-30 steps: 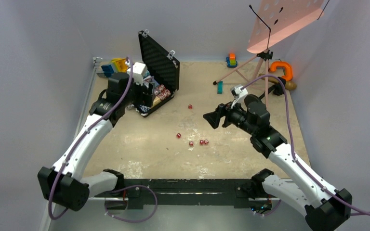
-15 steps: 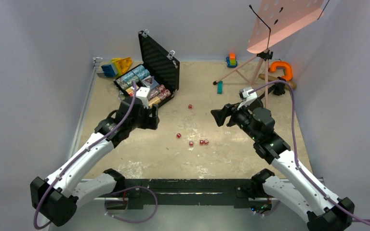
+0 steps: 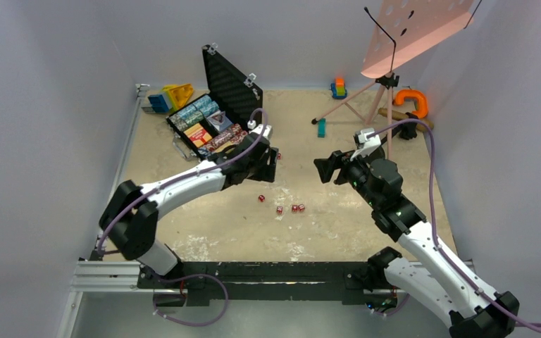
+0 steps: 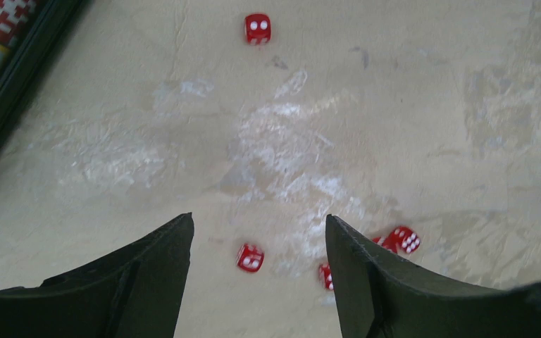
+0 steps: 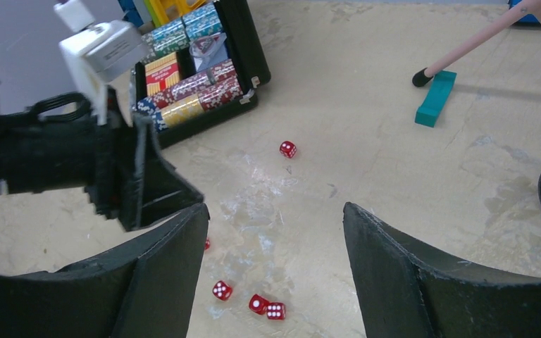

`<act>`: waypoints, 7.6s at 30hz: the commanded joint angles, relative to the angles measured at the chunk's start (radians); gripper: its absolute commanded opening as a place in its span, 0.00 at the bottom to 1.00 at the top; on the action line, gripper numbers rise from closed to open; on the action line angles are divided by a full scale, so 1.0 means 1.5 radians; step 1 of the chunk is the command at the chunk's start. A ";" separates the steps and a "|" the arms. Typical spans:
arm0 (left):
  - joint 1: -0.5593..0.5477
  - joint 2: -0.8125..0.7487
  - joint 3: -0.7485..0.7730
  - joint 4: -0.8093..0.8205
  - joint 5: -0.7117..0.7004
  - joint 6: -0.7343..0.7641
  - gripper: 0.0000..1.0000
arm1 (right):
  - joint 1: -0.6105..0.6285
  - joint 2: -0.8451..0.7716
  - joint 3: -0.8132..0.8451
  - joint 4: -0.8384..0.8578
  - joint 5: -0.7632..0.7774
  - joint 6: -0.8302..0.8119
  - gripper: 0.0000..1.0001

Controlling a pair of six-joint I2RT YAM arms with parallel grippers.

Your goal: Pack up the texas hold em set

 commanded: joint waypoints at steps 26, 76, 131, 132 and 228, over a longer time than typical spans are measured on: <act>0.057 0.474 0.507 -0.178 0.037 -0.032 0.55 | -0.002 -0.064 -0.021 0.016 0.004 -0.007 0.67; 0.070 0.380 0.421 -0.099 0.080 0.061 0.00 | -0.002 -0.060 -0.022 0.014 0.004 -0.012 0.66; 0.428 0.578 0.767 -0.385 -0.037 -0.201 0.00 | -0.002 -0.057 -0.031 0.021 0.019 -0.018 0.65; 0.430 0.580 0.768 -0.383 -0.036 -0.205 0.00 | -0.002 -0.057 -0.032 0.021 0.020 -0.018 0.65; 0.446 0.590 0.749 -0.376 -0.113 -0.184 0.00 | -0.002 -0.050 -0.032 0.020 0.017 -0.020 0.65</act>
